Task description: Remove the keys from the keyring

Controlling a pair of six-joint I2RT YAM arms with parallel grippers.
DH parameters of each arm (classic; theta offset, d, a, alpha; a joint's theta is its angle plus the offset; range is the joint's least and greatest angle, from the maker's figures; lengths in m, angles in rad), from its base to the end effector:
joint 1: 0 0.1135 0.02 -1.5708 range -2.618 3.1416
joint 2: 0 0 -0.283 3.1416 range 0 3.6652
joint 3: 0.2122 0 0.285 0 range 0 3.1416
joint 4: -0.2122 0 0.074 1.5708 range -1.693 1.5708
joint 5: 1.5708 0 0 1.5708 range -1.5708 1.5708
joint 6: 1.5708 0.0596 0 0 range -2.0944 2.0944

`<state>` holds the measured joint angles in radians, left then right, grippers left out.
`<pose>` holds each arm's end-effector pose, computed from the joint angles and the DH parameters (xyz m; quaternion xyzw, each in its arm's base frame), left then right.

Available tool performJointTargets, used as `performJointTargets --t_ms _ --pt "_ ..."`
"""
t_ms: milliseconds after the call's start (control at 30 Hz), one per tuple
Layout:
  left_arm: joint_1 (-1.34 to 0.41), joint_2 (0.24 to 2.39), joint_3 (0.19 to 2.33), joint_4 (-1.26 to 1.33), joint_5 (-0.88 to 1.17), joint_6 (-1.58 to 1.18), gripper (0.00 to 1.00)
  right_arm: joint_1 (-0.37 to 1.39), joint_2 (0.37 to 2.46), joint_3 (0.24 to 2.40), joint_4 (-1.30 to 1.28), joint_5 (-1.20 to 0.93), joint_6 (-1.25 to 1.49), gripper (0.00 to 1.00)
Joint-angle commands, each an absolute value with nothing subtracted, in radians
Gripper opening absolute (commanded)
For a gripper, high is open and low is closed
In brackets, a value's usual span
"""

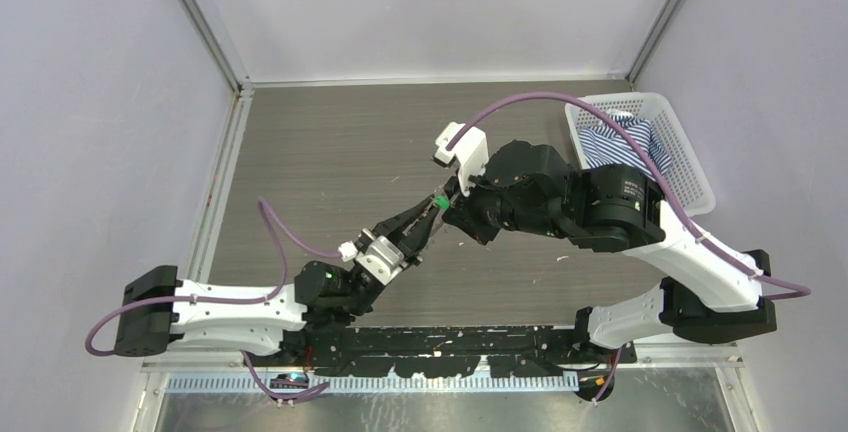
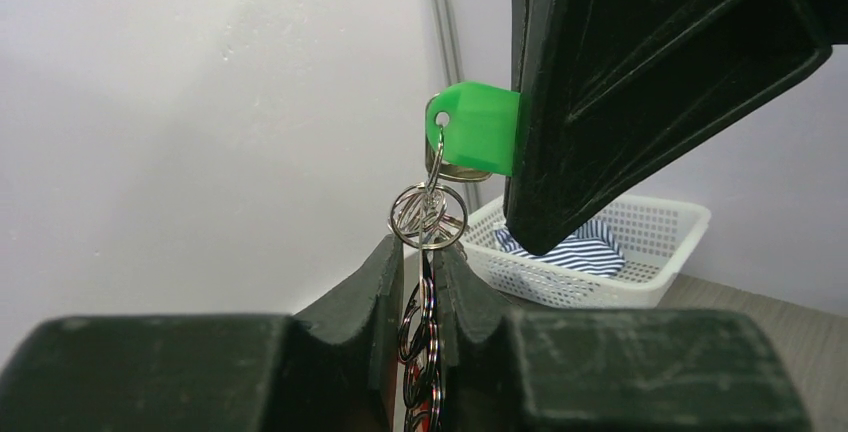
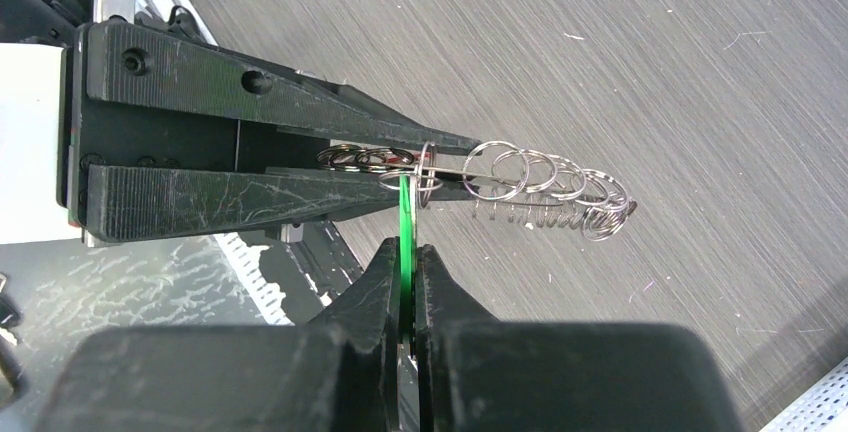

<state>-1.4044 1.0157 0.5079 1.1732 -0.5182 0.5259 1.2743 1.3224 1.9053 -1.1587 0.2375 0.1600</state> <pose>0.0693 -0.2342 0.3486 0.2164 0.4301 -0.2682 0.8344 0.0896 0.2452 0.5195 -0.4134 0.7705 0.2330 0.4256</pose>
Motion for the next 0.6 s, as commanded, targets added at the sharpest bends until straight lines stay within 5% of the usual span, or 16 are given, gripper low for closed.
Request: performJointTargets --t_ms 0,200,567 --pt "-1.397 0.975 0.538 1.091 -0.52 0.413 0.26 1.278 1.314 1.96 -1.118 0.241 0.149 0.01" --pt "-1.399 0.985 0.551 1.077 -0.52 0.355 0.49 1.279 1.321 1.962 -1.129 0.241 0.155 0.01" --pt "-1.399 0.968 0.552 1.13 -0.44 0.329 0.56 1.278 1.341 1.995 -1.188 0.243 0.176 0.01"
